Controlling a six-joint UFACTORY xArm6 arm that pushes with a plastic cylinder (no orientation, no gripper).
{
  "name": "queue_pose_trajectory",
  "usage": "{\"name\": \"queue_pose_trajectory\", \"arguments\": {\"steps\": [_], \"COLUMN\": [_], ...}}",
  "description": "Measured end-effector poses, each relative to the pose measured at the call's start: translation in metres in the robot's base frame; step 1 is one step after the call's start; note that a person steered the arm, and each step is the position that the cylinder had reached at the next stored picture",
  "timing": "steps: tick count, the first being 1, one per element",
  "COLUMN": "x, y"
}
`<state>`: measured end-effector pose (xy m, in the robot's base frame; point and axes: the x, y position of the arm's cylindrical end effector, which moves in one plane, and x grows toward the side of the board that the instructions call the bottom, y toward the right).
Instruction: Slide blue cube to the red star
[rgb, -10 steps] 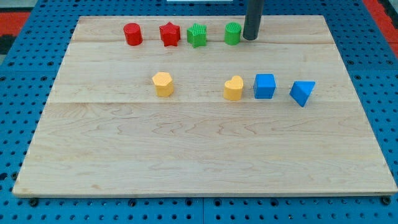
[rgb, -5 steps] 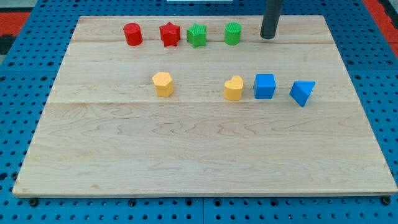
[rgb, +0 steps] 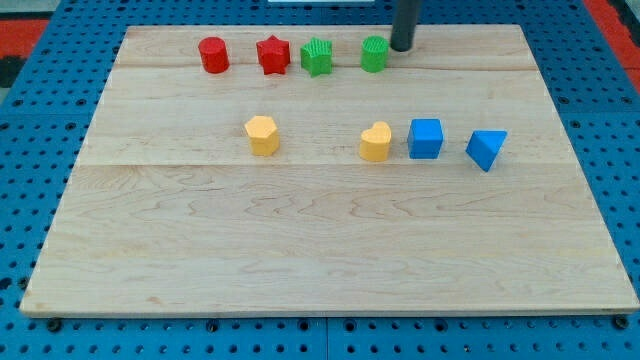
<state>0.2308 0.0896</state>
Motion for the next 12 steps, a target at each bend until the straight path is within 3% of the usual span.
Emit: {"name": "queue_pose_trajectory", "arguments": {"steps": [2, 4, 5, 6, 7, 9, 10, 12], "x": [-0.008, 0.027, 0.068, 0.149, 0.18, 0.225, 0.204, 0.138], "y": [-0.065, -0.015, 0.059, 0.06, 0.058, -0.009, -0.055, -0.07]}}
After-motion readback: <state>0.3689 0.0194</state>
